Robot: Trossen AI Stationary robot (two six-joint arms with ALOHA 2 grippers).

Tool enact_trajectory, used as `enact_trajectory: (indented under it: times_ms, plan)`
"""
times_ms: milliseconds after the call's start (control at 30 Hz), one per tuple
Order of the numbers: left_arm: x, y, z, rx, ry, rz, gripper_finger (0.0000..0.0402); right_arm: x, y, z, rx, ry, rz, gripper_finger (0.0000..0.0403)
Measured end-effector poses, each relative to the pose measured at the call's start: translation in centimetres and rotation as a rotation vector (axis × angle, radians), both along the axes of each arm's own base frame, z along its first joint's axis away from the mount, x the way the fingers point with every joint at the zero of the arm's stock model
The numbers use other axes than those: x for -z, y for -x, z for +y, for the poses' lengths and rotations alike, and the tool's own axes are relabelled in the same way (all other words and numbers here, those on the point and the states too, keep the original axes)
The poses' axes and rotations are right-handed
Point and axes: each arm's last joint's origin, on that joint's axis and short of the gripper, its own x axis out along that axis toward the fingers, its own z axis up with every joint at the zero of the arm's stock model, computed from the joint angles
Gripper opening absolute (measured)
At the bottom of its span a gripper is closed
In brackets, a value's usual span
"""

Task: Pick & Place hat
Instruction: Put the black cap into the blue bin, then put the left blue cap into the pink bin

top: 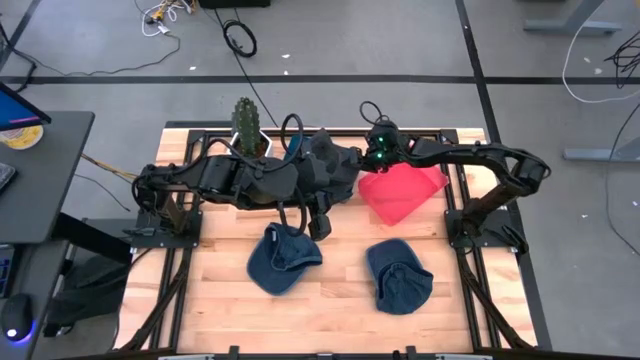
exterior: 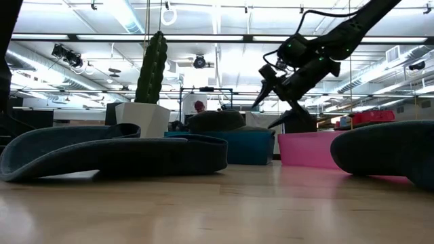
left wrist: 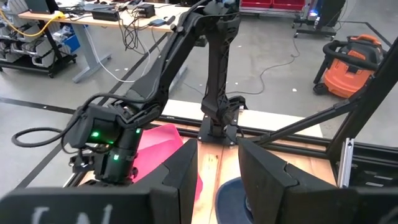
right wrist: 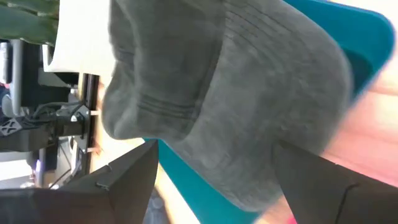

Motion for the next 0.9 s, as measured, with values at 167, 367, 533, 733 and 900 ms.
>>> enact_trajectory:
  times_ms: [167, 367, 533, 733, 900]
  plan:
    - [0.0, 0.0, 0.0, -0.001, 0.004, -0.002, 0.0119, 0.1, -0.8, -0.4, -0.011, 0.017, -0.012, 0.0311]
    - [-0.1, 0.0, 0.0, -0.001, 0.006, -0.011, 0.0119, 1.6, -1.3, -0.6, -0.013, -0.006, 0.028, 0.031]
    - [-0.1, 0.0, 0.0, -0.001, 0.006, -0.011, 0.0119, 1.8, -1.4, -0.7, -0.012, -0.003, 0.024, 0.031]
    - [0.1, 0.0, 0.0, -0.002, 0.001, 0.008, 0.0119, 0.0, -1.1, -0.4, -0.04, 0.024, -0.04, 0.031]
    - [0.5, 0.2, 0.1, -0.002, -0.008, 0.052, 0.0119, -3.2, 0.7, 0.8, -0.097, 0.078, -0.071, 0.031]
